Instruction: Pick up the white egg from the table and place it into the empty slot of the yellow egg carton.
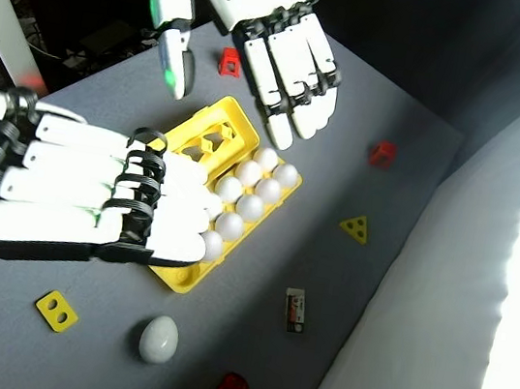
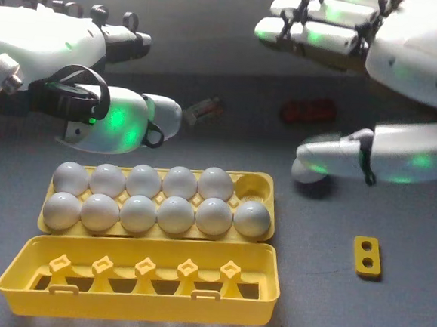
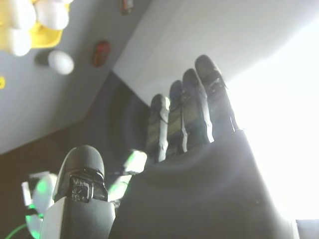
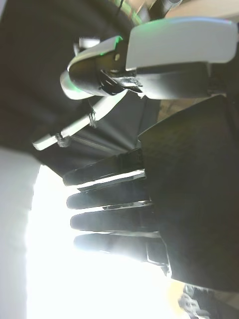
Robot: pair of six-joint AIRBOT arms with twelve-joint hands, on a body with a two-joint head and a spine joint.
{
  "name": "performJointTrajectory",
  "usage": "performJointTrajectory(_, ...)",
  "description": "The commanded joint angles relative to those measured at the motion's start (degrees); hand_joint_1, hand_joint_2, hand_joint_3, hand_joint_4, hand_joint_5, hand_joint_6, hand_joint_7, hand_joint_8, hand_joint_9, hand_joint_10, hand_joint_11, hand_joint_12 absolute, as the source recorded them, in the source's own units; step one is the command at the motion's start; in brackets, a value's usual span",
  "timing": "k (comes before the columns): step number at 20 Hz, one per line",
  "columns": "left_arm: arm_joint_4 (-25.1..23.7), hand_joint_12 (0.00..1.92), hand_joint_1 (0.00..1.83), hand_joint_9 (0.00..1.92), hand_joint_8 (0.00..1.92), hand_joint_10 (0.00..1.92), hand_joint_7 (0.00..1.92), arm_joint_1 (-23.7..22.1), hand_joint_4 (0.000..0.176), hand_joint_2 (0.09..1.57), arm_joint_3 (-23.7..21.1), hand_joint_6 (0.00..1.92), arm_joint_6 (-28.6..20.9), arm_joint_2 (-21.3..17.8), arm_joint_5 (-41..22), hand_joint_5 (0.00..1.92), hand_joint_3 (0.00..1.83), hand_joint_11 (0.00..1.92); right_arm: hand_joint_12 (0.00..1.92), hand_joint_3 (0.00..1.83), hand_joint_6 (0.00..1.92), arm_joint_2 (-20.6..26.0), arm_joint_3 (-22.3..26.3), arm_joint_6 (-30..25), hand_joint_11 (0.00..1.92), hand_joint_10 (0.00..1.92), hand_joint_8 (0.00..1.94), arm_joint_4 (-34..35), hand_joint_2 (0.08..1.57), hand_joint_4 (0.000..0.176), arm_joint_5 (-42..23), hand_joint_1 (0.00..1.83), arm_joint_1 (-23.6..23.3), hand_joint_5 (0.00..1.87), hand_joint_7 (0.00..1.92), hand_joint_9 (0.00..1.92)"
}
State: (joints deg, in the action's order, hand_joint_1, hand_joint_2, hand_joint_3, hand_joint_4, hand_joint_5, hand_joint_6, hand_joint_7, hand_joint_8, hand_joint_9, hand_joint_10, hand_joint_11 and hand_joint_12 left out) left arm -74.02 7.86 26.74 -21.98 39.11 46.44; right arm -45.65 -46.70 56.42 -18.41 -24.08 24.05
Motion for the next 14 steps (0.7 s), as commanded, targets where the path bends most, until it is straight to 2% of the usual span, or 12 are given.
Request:
performJointTrajectory(1,-4.66,0.58,0.00,0.13,0.00,0.01,0.11,-0.57,0.050,1.28,0.26,0.00,0.33,-0.39,-0.48,0.12,0.01,0.00,0.34,0.01,0.03,0.10,-0.93,-5.58,0.00,0.06,0.02,-4.48,1.14,0.000,-11.64,0.17,-0.56,0.21,0.17,0.11)
performJointTrajectory(3,-4.66,0.58,0.00,0.13,0.00,0.01,0.11,-0.48,0.050,1.28,0.14,0.00,0.80,-0.82,-0.60,0.12,0.01,0.00,0.39,0.01,0.04,0.22,-3.55,-20.32,0.00,0.06,0.01,-15.65,1.14,0.000,-11.45,0.20,-1.50,0.24,0.19,0.12)
performJointTrajectory(4,-4.66,0.58,0.00,0.13,0.00,0.01,0.11,-0.33,0.050,1.28,0.11,0.00,0.97,-1.02,-0.76,0.12,0.01,0.00,0.48,0.00,0.04,0.14,-3.93,-23.67,0.00,0.06,0.01,-18.80,1.14,0.000,-9.06,0.22,-2.16,0.26,0.20,0.13)
performJointTrajectory(5,-4.66,0.58,0.00,0.13,0.00,0.01,0.11,-0.11,0.049,1.28,0.06,0.00,1.09,-1.65,-0.76,0.12,0.01,0.00,0.58,0.00,0.05,-0.79,-3.98,-28.83,0.00,0.05,0.01,-23.66,1.15,0.000,2.74,0.24,-5.06,0.29,0.21,0.14)
performJointTrajectory(7,-4.65,0.58,0.00,0.13,0.00,0.01,0.11,-0.11,0.049,1.28,0.09,0.00,1.09,-1.94,-0.76,0.12,0.01,0.00,0.58,0.00,0.05,-1.50,-4.31,-34.55,0.00,0.05,0.01,-28.01,1.15,0.000,7.61,0.24,-6.56,0.29,0.21,0.14)
performJointTrajectory(8,-4.65,0.58,0.00,0.13,0.00,0.01,0.11,-0.11,0.050,1.28,0.10,0.00,1.09,-2.10,-0.76,0.12,0.01,0.00,0.63,0.00,0.05,-2.29,-4.87,-42.09,0.00,0.05,0.01,-33.49,1.15,0.000,12.03,0.25,-7.75,0.31,0.22,0.15)
performJointTrajectory(9,-4.65,0.58,0.00,0.13,0.00,0.01,0.11,-0.11,0.050,1.28,0.11,0.00,1.09,-2.18,-0.76,0.12,0.01,0.00,0.76,0.00,0.04,-3.12,-5.43,-48.08,0.00,0.06,0.00,-38.94,1.15,0.000,14.70,0.27,-8.65,0.33,0.23,0.17)
performJointTrajectory(10,-4.65,0.58,0.00,0.13,0.00,0.00,0.11,-0.11,0.051,1.28,0.15,0.00,1.09,-2.19,-0.86,0.12,0.01,0.00,0.77,0.00,0.04,-4.22,-5.96,-50.36,0.00,0.06,0.00,-41.12,1.15,0.000,18.56,0.27,-9.39,0.33,0.23,0.18)
performJointTrajectory(14,-4.64,0.57,0.00,0.13,0.00,0.00,0.11,-0.13,0.051,1.28,0.05,0.00,1.15,-2.17,-1.01,0.12,0.01,0.00,0.78,0.00,0.04,-7.44,-7.14,-48.25,0.00,0.06,0.00,-41.88,1.15,0.000,26.92,0.27,-9.37,0.33,0.23,0.18)
